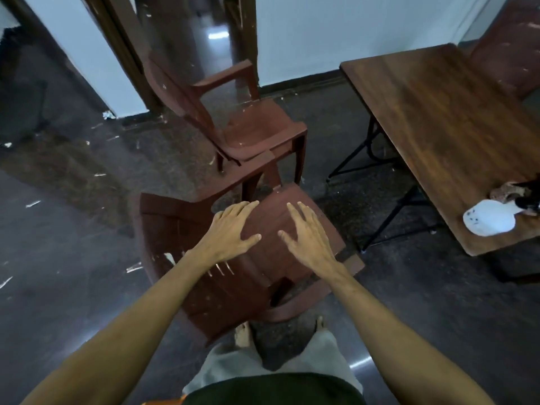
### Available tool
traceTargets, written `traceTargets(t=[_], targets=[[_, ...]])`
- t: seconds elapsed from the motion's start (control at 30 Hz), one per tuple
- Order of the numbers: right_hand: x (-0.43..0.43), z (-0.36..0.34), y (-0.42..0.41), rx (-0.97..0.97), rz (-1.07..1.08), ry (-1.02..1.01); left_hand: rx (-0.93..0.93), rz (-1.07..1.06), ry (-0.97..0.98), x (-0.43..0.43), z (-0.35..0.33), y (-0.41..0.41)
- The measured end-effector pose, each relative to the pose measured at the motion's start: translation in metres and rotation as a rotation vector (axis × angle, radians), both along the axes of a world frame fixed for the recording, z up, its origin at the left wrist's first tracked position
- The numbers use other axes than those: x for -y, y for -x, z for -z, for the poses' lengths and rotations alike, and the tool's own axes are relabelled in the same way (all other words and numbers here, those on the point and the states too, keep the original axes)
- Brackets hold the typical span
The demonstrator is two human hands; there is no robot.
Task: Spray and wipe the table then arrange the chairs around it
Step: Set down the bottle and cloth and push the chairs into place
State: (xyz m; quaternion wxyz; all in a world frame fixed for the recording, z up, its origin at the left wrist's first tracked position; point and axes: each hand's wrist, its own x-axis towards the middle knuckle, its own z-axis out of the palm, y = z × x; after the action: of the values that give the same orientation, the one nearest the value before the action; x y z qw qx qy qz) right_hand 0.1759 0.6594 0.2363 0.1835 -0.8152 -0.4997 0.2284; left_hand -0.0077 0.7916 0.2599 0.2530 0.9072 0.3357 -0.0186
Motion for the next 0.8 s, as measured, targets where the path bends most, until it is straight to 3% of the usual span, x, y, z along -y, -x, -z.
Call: traceTargets(t=[0.4, 0.6, 0.8], targets=[[-0.002, -0.01, 0.153, -0.13, 0.196, -0.011, -0.09, 0.226, -0.039, -0.077, 0.002, 0.138], [-0.006, -0.007, 0.203, -0.21, 0.377, 0.132, -0.18, 0.529, 0.06, -0.119, 0.012, 0.158], [-0.054, -0.011, 0.267, -0.338, 0.338, 0.38, -0.392, 0.898, 0.005, -0.185, 0.032, 0.168]])
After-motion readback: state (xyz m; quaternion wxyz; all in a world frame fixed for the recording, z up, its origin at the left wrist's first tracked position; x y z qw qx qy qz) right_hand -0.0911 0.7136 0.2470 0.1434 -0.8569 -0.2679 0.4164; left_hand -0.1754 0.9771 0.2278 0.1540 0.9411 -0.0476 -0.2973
